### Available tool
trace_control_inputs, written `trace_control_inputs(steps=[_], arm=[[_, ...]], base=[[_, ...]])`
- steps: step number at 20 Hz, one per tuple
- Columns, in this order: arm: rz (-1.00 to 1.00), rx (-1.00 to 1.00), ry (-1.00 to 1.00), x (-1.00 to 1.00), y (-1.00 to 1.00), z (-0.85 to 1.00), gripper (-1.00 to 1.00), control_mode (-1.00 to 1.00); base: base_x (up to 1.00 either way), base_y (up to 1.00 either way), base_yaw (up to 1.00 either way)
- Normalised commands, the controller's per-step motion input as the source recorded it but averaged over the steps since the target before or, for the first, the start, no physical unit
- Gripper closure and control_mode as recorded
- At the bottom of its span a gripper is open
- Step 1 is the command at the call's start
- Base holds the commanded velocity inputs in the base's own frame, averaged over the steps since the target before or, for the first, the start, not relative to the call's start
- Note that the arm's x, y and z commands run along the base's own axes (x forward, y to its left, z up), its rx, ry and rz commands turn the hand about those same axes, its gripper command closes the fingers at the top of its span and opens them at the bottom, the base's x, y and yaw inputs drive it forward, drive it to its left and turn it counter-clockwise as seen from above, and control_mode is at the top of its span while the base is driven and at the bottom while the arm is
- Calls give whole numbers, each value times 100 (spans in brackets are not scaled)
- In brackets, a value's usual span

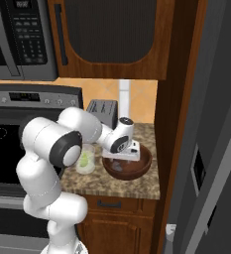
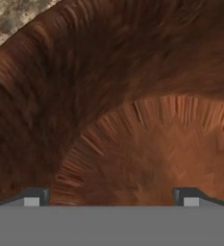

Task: Grab a lemon wedge from the fridge and one ice cube from the ice bowl, and put them in the glass of lemonade.

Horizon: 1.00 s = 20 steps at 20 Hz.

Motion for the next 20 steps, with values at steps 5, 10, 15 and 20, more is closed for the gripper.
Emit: trace_control_inputs(steps=[5,10,15,20], arm=[[7,0,-1,-4,-9,0,-100,-100],[1,0,-2,0,-23,0,-100,-100],[0,0,-6,0,-4,-5,-100,-100],[2,0,-1,0,0,-14,-100,-100]], base=[[0,0,0],[0,0,0],[0,0,0],[0,0,0]])
